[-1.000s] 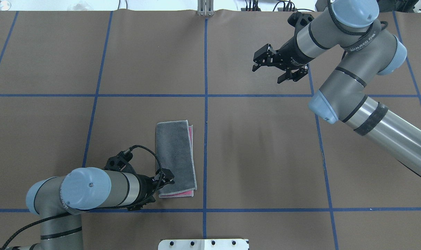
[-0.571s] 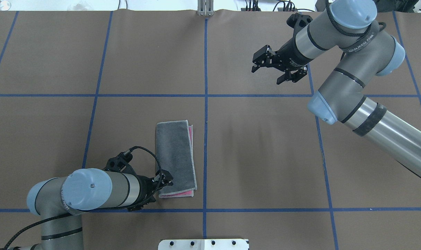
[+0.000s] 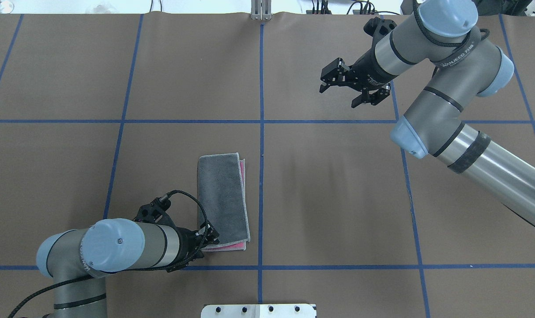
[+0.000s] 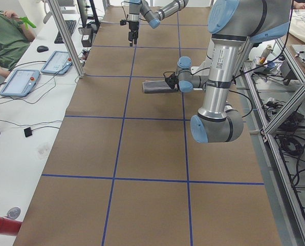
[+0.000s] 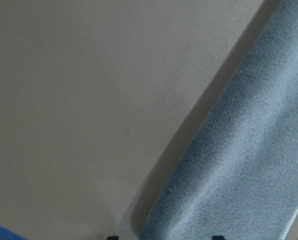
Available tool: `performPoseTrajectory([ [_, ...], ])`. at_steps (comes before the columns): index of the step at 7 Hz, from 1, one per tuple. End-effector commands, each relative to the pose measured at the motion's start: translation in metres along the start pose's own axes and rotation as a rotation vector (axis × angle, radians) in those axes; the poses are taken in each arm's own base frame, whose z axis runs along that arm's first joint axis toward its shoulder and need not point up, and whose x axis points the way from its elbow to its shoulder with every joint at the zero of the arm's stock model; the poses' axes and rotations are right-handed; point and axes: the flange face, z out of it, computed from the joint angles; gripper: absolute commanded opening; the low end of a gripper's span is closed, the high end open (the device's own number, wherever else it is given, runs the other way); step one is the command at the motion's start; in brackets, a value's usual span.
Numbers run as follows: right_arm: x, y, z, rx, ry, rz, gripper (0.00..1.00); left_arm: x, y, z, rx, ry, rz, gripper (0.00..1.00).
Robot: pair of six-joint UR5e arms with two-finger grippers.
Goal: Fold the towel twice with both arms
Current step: 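Lift the strip end with the left gripper and fold it over the strip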
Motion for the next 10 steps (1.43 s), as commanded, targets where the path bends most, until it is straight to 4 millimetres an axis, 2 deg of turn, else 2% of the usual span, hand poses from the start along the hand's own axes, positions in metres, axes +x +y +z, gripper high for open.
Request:
performPoseTrajectory([
  [1,0.001,0.002,0.002,-0.004,0.002,-0.001,0.99,0.0,-0.001,0.0,0.001,0.0,-0.001,0.29],
  [3,0.0,0.002,0.003,-0.005,0.001,-0.003,0.99,0.008,0.006,-0.011,-0.015,0.024,0.001,0.12],
  [6,0.001,0.004,0.005,-0.008,0.003,-0.004,0.99,0.031,0.019,-0.058,-0.068,0.109,-0.136,0.06],
  [7,0.0,0.007,0.009,-0.012,0.005,-0.005,0.99,0.041,0.014,-0.064,-0.06,0.131,-0.153,0.06],
  [8,0.0,0.008,0.009,-0.013,0.006,-0.004,0.99,0.059,-0.012,-0.068,-0.003,0.179,-0.173,0.06],
  [9,0.0,0.008,0.01,-0.015,0.006,-0.005,0.99,0.074,-0.05,-0.066,0.06,0.2,-0.203,0.06],
  [10,0.001,0.007,0.012,-0.015,0.009,-0.002,0.99,0.087,-0.087,-0.055,0.124,0.201,-0.227,0.06],
])
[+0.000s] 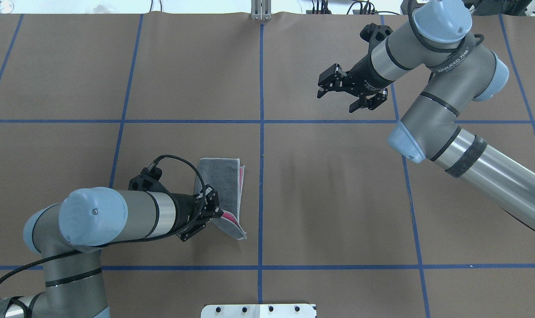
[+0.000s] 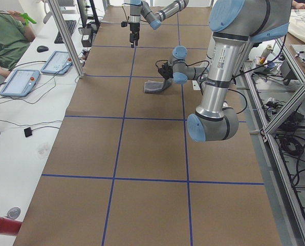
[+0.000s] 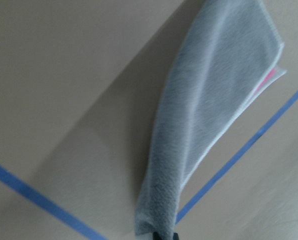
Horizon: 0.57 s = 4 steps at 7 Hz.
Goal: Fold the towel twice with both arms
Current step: 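Lift the strip end with the left gripper and fold it over the strip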
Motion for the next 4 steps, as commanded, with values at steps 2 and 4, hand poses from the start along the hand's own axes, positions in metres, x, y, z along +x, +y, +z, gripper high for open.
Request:
performPoseTrajectory([
  [2,0.003,-0.004,0.006,0.011,0.012,0.006,0.99,0.056,-0.076,0.042,0.127,0.053,-0.054,0.06],
  [4,0.005,-0.007,0.012,0.011,0.022,0.012,0.99,0.052,-0.092,0.055,0.111,0.088,-0.056,0.06],
])
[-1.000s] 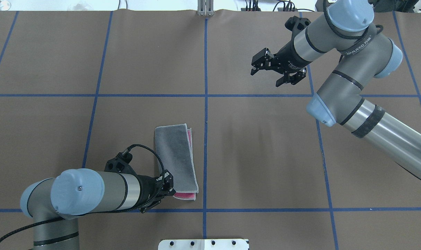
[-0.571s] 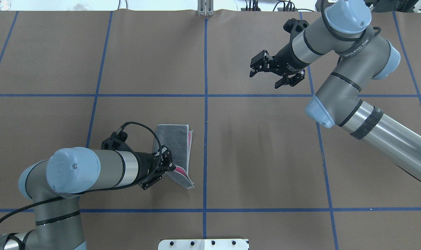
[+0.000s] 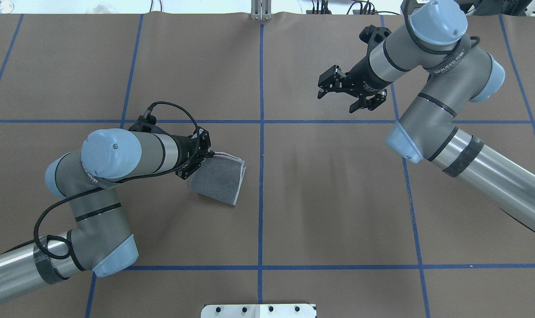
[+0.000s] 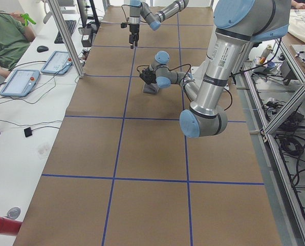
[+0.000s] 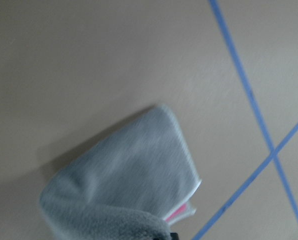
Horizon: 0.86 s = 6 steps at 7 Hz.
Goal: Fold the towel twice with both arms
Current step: 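Lift the strip end with the left gripper and fold it over the strip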
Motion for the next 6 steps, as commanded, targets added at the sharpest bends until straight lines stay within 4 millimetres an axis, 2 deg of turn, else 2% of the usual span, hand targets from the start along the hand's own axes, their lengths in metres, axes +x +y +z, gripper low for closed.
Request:
performPoseTrajectory([
  [1,0.0,-0.002,0.003,0.006,0.006,0.003,0.99,0.0,-0.01,0.009,-0.002,0.016,-0.004,0.06],
  [2,0.0,-0.002,0.004,0.004,0.006,0.002,0.99,-0.004,-0.014,0.015,0.008,0.004,-0.005,0.06],
  [3,0.0,-0.001,0.004,0.007,0.007,0.002,0.99,-0.016,-0.022,0.033,0.031,-0.031,-0.003,0.14],
  [5,-0.001,0.001,0.008,0.019,0.012,-0.002,0.99,-0.02,-0.025,0.043,0.033,-0.042,0.044,1.0],
  [6,-0.002,0.001,0.008,0.019,0.011,-0.003,0.99,-0.016,-0.023,0.04,0.027,-0.035,0.046,1.0],
])
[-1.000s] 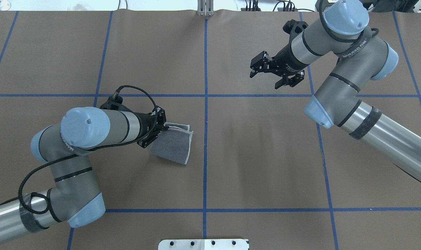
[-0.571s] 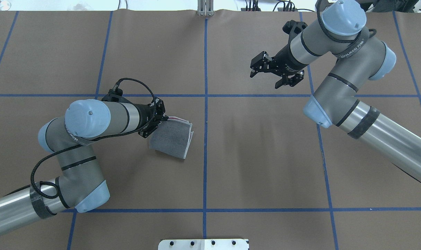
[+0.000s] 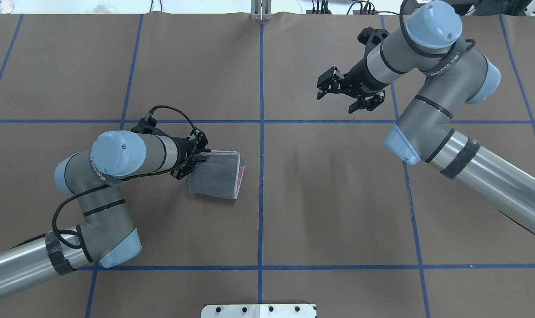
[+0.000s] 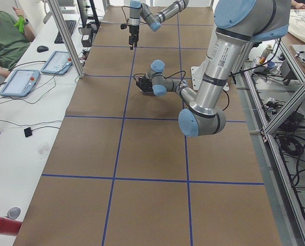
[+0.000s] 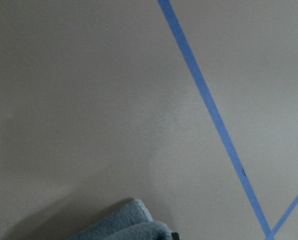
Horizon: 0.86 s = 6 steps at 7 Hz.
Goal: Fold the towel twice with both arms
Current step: 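Lift the strip end with the left gripper and fold it over the strip, then open the left gripper and raise it off the folded towel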
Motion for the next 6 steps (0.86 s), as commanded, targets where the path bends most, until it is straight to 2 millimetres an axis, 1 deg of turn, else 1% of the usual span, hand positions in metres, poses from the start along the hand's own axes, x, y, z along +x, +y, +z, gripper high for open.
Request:
performPoseTrajectory([
  [1,-0.002,0.001,0.001,0.002,-0.001,-0.003,0.99,0.009,0.002,-0.009,-0.013,0.021,0.014,1.0],
  [2,-0.002,0.001,-0.001,0.002,-0.002,-0.003,0.99,0.021,-0.006,-0.022,-0.042,0.018,0.005,1.0],
  [3,-0.007,0.001,-0.002,0.004,-0.008,-0.008,0.99,0.042,-0.022,-0.045,-0.075,0.023,-0.01,1.0],
  [4,-0.016,0.001,-0.005,0.006,-0.014,-0.008,0.99,0.065,-0.048,-0.072,-0.097,0.04,-0.026,1.0],
  [5,-0.012,-0.007,-0.012,0.039,-0.009,-0.003,0.99,0.085,-0.086,-0.097,-0.117,0.039,-0.013,1.0],
  [6,0.003,-0.027,-0.024,0.082,0.006,0.008,0.99,0.098,-0.118,-0.122,-0.106,0.048,0.103,1.0],
])
